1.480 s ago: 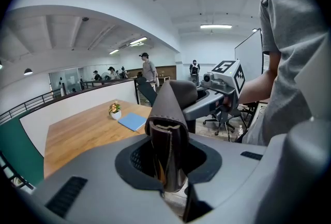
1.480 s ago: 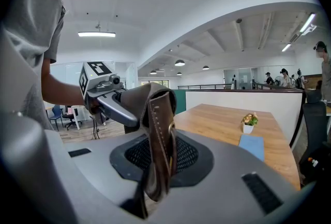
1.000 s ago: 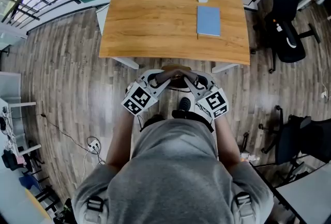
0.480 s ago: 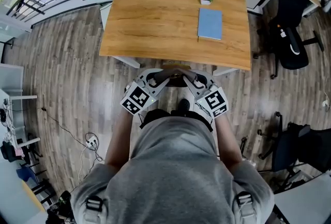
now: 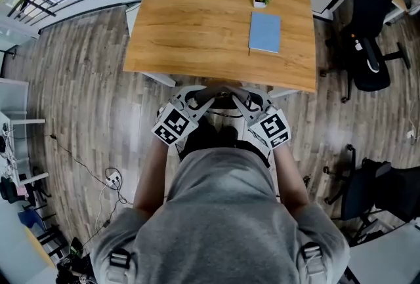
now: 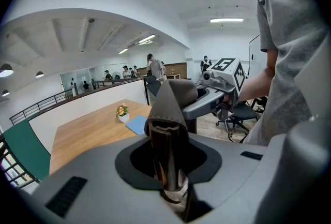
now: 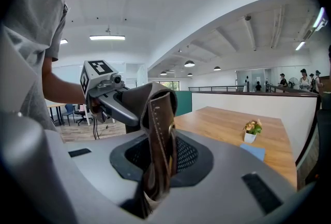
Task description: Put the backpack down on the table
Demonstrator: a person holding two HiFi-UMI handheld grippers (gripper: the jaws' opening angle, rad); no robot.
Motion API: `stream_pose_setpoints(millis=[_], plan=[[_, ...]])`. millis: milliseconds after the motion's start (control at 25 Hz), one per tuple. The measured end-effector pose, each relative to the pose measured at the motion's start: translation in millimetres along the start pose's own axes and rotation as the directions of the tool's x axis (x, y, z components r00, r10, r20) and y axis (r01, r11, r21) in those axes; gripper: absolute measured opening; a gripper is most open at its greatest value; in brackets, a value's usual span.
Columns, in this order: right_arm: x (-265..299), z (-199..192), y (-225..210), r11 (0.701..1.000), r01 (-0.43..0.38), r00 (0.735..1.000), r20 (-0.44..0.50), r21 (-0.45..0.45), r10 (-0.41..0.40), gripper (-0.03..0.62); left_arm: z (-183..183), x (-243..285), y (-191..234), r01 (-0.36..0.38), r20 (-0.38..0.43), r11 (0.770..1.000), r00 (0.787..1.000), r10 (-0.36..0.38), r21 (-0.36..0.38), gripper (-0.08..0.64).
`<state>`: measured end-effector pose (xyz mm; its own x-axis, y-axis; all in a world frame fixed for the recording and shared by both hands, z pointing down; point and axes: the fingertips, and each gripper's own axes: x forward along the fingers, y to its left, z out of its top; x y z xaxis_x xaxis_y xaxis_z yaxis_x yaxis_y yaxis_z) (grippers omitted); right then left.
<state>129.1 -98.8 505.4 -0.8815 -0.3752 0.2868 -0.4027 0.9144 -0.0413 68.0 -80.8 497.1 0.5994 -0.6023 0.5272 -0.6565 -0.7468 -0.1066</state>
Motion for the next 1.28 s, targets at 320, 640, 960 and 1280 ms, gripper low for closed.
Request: stream_pose_setpoints(millis=[320,640,960,1280], plan=[[13.6,0.5,-14.8,1.0,-0.014,1.0,-0.004,-0.024,0.014,0.071,-2.0,10.8,17.8,-0.021,0.013,1.0,1.0,0.021,-0.006,0.091],[39.8,6.9,-30.9,0.999,0.009,1.0,-0.006,-0.041,-0.009,0.072,-5.4,17.8,51.1,-0.017,0.023,1.0,1.0,0.016,0.009,0.091],[69.8,8.7,-52.1,0.999,0.037,0.999,-0.019,-0.018,-0.037,0.071,-12.7,32.7,88.0,0.016,0.018,1.0,1.0,-0.016,0.02,0.091],[98.8,20.6,-92.6,0.997,0.079,0.996,-0.034,0.012,-0.079,0.071,-0.7,55.5,137.4,0.051,0.017,0.998,0.999,-0.052,0.042,0.091]])
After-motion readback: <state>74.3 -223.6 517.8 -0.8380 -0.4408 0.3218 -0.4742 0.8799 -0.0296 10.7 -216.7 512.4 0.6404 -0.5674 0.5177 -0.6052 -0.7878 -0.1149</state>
